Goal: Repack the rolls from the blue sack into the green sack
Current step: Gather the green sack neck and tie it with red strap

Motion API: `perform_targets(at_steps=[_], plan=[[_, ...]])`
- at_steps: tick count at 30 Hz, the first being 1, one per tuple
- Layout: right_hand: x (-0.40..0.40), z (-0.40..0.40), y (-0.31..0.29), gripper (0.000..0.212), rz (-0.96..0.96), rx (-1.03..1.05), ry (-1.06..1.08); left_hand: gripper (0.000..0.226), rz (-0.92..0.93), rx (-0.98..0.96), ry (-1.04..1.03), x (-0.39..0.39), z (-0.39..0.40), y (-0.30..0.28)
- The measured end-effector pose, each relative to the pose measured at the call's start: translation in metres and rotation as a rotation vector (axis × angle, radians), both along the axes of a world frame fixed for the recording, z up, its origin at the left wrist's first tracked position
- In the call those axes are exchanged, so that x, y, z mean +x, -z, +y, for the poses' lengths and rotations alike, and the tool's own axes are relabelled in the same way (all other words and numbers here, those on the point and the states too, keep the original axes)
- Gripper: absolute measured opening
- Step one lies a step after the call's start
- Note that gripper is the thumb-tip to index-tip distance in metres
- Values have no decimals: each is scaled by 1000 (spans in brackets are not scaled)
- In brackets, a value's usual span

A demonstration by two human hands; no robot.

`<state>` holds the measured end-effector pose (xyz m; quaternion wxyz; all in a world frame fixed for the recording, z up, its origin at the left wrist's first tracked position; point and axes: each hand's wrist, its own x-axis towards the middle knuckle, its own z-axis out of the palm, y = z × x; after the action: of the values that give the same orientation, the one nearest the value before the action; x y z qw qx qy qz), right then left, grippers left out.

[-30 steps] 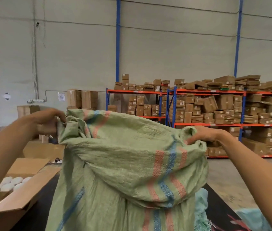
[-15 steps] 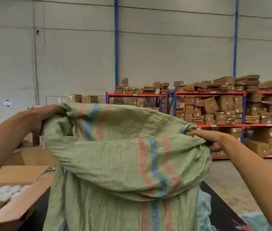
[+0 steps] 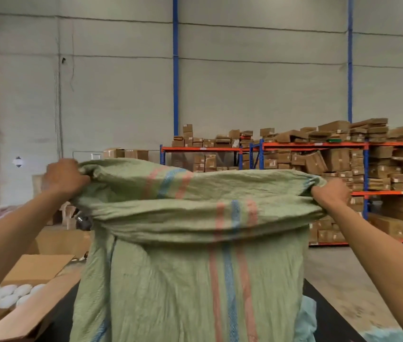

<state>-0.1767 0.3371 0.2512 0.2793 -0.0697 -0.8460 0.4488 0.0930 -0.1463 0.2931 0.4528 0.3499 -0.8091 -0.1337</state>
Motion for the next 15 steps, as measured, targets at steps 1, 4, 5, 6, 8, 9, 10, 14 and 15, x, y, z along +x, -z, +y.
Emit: perform_targets(at_steps=[1, 4, 5, 6, 8, 9, 10, 14, 15], plan=[[3, -2, -3, 32, -113, -23, -138, 13, -16, 149, 121, -1, 2, -3], [28, -11, -18, 34, -435, -207, -579, 27, -33, 655, 511, -7, 11, -14], [32, -14, -24, 35, -455, -298, -673, 25, -43, 741, 579, -8, 13, -21], [33, -16, -29, 38, -428, -412, -761, 19, -35, 789, 623, -6, 18, -28], [34, -20, -42, 49, -324, -652, -954, 15, 48, 892, 773, -5, 27, -47], [38, -25, -49, 52, -264, -754, -1044, 22, 100, 922, 866, -4, 32, -56], [42, -30, -55, 52, -194, -816, -1104, 24, 126, 883, 935, -4, 38, -63], [63, -68, -81, 46, 39, -756, -1241, 27, 212, 172, 638, -17, 67, -75], [71, -80, -87, 46, 45, -683, -1278, 26, 285, 129, 675, -19, 80, -78]])
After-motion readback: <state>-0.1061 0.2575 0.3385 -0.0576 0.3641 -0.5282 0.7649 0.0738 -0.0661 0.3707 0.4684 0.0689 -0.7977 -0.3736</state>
